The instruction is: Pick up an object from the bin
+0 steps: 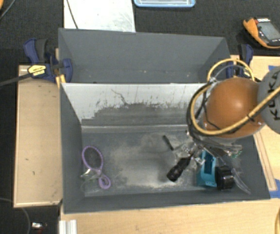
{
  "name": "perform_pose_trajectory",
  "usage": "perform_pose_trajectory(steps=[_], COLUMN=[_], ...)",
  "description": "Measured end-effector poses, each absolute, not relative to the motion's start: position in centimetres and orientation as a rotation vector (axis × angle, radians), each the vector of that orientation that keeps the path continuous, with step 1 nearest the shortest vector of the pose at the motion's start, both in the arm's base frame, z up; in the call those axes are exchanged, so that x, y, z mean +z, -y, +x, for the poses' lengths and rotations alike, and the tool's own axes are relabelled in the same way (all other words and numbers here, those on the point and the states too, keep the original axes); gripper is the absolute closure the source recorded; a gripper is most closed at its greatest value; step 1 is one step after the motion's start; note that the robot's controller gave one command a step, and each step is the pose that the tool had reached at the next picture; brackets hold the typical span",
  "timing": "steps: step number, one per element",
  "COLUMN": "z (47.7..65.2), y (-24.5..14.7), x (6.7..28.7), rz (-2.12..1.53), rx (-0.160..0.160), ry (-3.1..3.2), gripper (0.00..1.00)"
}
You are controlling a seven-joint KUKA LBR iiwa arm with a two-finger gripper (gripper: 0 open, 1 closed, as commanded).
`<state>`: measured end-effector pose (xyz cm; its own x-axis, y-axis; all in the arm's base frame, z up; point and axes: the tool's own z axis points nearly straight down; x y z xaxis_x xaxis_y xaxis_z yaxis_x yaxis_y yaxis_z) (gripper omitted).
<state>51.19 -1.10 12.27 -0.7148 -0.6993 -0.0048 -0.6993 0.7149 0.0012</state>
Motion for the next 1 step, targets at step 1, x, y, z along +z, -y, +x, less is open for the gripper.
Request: perform_pose_trajectory(steps=[1], z=[51.19], y=[1.08], x=[13.92], rz=[-1.178], rx=[0.006], ry=[-2.907], gripper=[1.00])
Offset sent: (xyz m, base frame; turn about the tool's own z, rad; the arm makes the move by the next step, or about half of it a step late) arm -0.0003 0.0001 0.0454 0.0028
